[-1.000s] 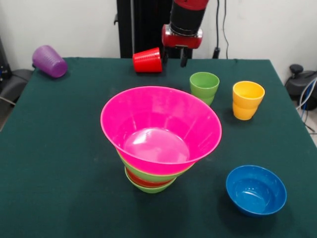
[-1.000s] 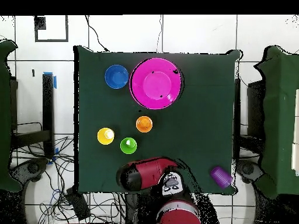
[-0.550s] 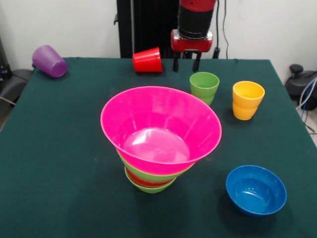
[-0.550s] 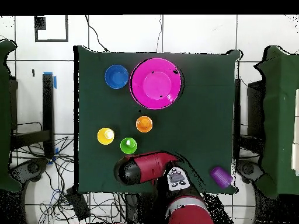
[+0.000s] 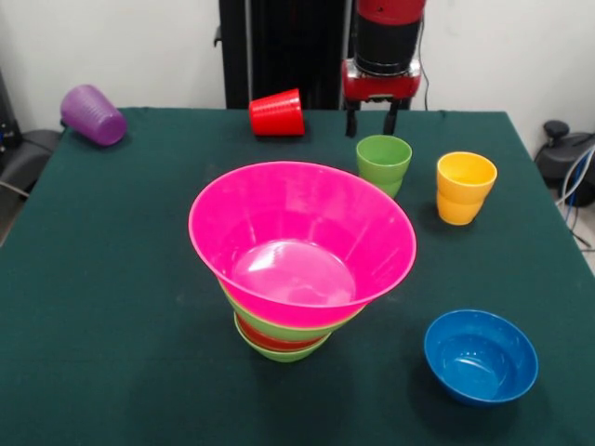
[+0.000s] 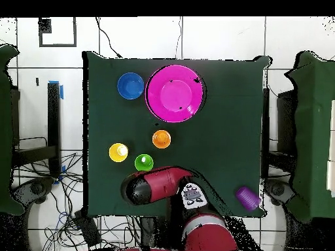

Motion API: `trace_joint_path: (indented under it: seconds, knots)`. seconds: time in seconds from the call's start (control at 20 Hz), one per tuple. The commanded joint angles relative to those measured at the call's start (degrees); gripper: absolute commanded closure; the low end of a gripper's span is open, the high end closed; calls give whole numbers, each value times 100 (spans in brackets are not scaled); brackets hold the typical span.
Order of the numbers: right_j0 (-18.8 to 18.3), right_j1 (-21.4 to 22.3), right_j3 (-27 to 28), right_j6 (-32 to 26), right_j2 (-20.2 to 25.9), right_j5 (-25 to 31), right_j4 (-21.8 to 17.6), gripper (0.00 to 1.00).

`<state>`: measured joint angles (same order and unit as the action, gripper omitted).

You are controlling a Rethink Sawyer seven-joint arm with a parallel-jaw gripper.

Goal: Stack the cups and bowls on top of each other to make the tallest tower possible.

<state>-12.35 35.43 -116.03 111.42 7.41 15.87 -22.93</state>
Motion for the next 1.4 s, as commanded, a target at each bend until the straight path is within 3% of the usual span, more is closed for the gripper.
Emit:
trace_joint_path:
  seconds: [0.05,0.35,1.4]
  knots:
    - [104,-320,514,125,577,707,233,0]
    - [195,-381,403,275,433,439,59,0]
    - [-46,62,449,-101,752,1257,269,0]
